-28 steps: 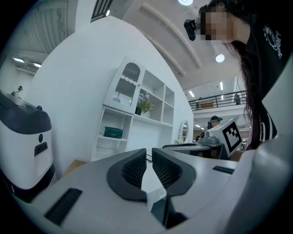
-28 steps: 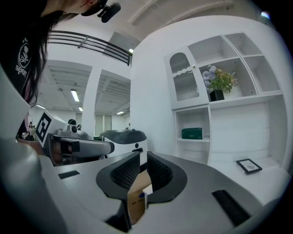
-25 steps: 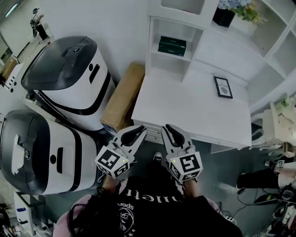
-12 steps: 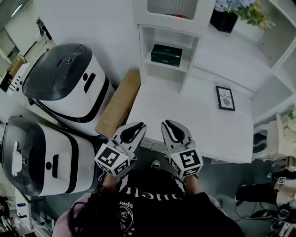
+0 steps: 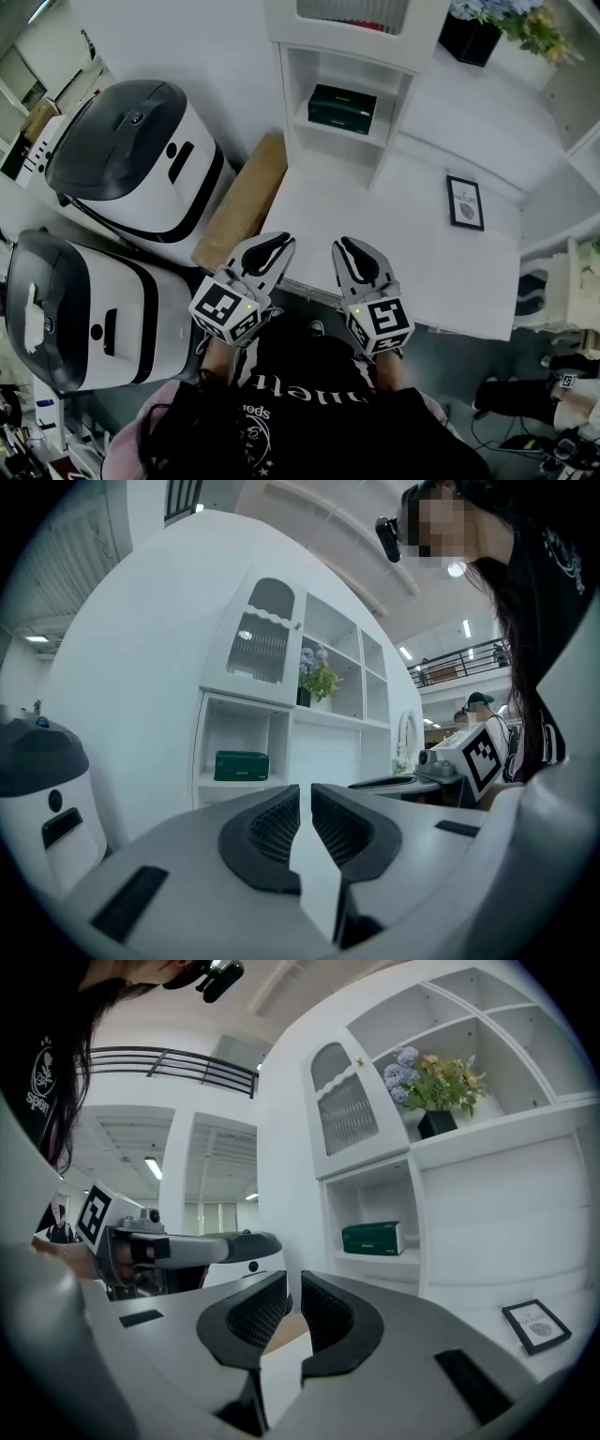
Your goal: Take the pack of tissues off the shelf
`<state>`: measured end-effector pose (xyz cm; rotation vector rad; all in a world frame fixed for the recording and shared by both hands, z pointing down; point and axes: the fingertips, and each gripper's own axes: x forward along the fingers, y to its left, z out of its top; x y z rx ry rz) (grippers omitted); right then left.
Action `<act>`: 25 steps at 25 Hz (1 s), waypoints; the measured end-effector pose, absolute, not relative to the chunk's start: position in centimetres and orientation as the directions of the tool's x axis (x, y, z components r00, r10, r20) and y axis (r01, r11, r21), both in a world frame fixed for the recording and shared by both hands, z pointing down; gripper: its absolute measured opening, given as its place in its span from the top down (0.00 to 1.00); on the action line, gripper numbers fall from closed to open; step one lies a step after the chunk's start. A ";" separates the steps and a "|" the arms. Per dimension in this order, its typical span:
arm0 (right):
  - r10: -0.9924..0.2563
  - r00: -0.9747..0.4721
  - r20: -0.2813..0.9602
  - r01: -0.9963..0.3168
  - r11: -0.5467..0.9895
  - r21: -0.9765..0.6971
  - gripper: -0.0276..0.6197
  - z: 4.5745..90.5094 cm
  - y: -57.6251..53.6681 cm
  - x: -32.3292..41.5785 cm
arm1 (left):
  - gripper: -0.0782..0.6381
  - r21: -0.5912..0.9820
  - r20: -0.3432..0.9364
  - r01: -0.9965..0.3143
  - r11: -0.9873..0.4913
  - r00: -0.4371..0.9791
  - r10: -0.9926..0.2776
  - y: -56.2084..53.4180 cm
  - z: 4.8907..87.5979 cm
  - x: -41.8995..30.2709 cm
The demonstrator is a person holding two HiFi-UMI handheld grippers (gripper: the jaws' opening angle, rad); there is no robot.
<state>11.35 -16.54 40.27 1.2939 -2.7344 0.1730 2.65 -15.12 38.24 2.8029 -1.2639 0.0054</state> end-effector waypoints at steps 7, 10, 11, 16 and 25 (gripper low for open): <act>-0.792 -0.587 0.168 -0.809 0.583 -0.074 0.84 41.0 -19.7 11.8 | 0.83 0.050 0.048 -0.720 -0.692 0.694 -0.719 -18.9 38.7 2.5; -0.807 -0.565 0.175 -0.824 0.561 -0.074 0.84 41.0 -21.6 11.5 | 0.83 0.052 0.050 -0.699 -0.713 0.715 -0.698 -20.9 38.6 2.2; -0.811 -0.558 0.176 -0.829 0.555 -0.073 0.84 41.0 -22.3 11.3 | 0.83 0.050 0.050 -0.693 -0.719 0.721 -0.691 -21.6 38.6 2.1; -0.839 -0.515 0.179 -0.857 0.512 -0.062 0.84 40.7 -25.6 11.0 | 0.83 0.026 0.051 -0.659 -0.752 0.752 -0.657 -25.2 38.2 1.6; -0.876 -0.440 0.196 -0.895 0.446 -0.016 0.84 41.6 -31.5 10.8 | 0.83 -0.019 0.099 -0.617 -0.787 0.782 -0.615 -31.2 39.7 0.4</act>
